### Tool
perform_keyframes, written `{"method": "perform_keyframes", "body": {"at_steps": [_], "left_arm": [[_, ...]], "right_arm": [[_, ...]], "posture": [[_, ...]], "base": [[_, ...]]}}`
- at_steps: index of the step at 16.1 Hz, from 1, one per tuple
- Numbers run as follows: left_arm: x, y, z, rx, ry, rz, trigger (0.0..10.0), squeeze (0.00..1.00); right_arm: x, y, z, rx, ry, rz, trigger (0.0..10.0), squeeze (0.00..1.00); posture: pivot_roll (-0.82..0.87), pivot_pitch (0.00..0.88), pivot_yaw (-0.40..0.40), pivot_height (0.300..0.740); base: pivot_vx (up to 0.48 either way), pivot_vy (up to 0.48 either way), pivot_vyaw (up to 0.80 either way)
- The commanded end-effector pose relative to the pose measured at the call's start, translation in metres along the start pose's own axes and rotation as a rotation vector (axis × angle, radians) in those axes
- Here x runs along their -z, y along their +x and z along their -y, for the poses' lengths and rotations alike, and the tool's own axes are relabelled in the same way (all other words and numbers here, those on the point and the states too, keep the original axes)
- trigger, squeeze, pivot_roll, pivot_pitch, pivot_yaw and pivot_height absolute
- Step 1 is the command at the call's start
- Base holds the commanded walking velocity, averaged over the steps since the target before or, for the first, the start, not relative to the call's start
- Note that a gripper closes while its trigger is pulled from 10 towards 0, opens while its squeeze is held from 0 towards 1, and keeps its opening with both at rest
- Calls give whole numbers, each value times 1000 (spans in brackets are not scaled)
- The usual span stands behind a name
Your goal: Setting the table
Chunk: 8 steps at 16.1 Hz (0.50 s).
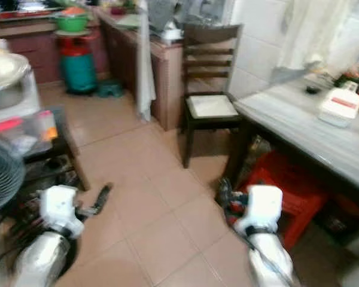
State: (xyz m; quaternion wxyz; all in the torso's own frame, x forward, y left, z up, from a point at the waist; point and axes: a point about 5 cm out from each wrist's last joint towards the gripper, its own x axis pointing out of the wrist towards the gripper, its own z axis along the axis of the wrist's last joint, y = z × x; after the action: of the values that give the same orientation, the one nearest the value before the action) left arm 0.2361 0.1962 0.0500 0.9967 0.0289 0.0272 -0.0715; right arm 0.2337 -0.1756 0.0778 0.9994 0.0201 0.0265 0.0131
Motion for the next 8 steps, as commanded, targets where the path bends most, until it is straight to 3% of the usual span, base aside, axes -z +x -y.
{"method": "perform_keyframes", "body": {"at_steps": [1,8], "left_arm": [[-5,5,9,34,-12,27,10000,0],[-4,7,12,45,-15,25,10000,0]], "right_arm": [[-2,-2,9,21,-19,0,10000,0],[-5,4,12,32,-20,12,10000,0]], "posture": [[-6,0,-19,740],[-6,0,-17,740]], "base": [[334,0,-800],[334,0,-800]]}}
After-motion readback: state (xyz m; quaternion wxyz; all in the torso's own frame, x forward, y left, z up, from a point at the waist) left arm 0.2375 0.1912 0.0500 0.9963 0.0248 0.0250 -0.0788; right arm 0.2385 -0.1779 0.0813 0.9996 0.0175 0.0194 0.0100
